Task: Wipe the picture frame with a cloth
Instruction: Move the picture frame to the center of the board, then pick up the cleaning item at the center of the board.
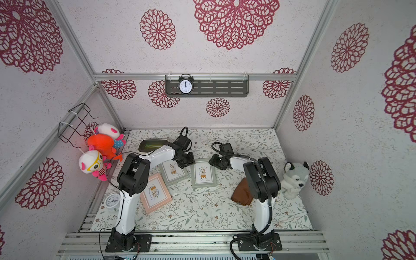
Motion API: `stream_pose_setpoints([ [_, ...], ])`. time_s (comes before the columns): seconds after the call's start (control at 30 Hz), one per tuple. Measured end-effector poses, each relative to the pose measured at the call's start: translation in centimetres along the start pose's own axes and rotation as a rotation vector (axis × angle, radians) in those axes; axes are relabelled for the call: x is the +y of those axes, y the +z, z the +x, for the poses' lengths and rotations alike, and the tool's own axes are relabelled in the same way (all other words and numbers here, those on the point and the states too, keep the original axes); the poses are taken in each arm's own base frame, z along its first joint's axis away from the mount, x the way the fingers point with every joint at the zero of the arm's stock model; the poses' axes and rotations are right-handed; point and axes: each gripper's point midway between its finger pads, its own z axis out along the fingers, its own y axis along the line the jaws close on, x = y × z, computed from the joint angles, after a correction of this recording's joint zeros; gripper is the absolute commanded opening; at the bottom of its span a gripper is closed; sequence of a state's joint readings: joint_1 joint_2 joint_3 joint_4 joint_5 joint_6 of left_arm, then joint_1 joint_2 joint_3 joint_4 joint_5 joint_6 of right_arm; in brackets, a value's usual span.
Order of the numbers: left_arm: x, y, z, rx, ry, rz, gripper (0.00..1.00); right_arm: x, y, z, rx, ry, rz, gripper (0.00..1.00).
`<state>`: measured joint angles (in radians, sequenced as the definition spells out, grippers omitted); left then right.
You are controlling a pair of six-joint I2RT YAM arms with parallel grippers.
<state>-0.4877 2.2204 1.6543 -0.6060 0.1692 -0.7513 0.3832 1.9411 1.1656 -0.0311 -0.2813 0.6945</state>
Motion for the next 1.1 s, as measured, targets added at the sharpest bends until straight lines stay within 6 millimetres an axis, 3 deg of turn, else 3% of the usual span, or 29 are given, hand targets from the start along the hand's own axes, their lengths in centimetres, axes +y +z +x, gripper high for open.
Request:
stream_pose_setpoints([
  [0.23,1.8,-1.5,1.4,0.007,-0.01,-0.017,0.73,-2.7,-4.0,0.6,-0.044,0.011,0.081,0.77],
  [0.5,5.1,-4.1,5.6,0.053,-0.024,-0.083,0.83,-7.8,-12.3,1.5,-0.187,0.049,0.298,0.81],
  [0.6,4.6,-5.3,5.4,0.033,-0.02,-0.061,0.87,-9.8,-15.3,2.8,-0.224,0.062,0.401,0.81],
  [0.63,4.3,-5.6,5.2,0.023,-0.016,-0.049,0.99,-10.5,-15.9,3.2,-0.227,0.066,0.427,0.81],
  [0.67,4.0,-5.9,4.9,0.011,-0.013,-0.035,0.98,-11.3,-16.5,3.9,-0.225,0.074,0.462,0.8],
  [0.77,2.9,-6.5,4.0,-0.017,-0.009,0.003,0.98,-13.5,-17.1,5.8,-0.187,0.098,0.53,0.76],
  [0.9,2.1,-6.8,3.1,-0.045,-0.001,0.027,0.98,-16.0,-16.0,8.5,-0.088,0.136,0.59,0.68],
  [1.1,1.7,-7.0,2.7,-0.06,0.012,0.038,0.98,-17.3,-14.3,10.0,-0.003,0.149,0.617,0.65],
])
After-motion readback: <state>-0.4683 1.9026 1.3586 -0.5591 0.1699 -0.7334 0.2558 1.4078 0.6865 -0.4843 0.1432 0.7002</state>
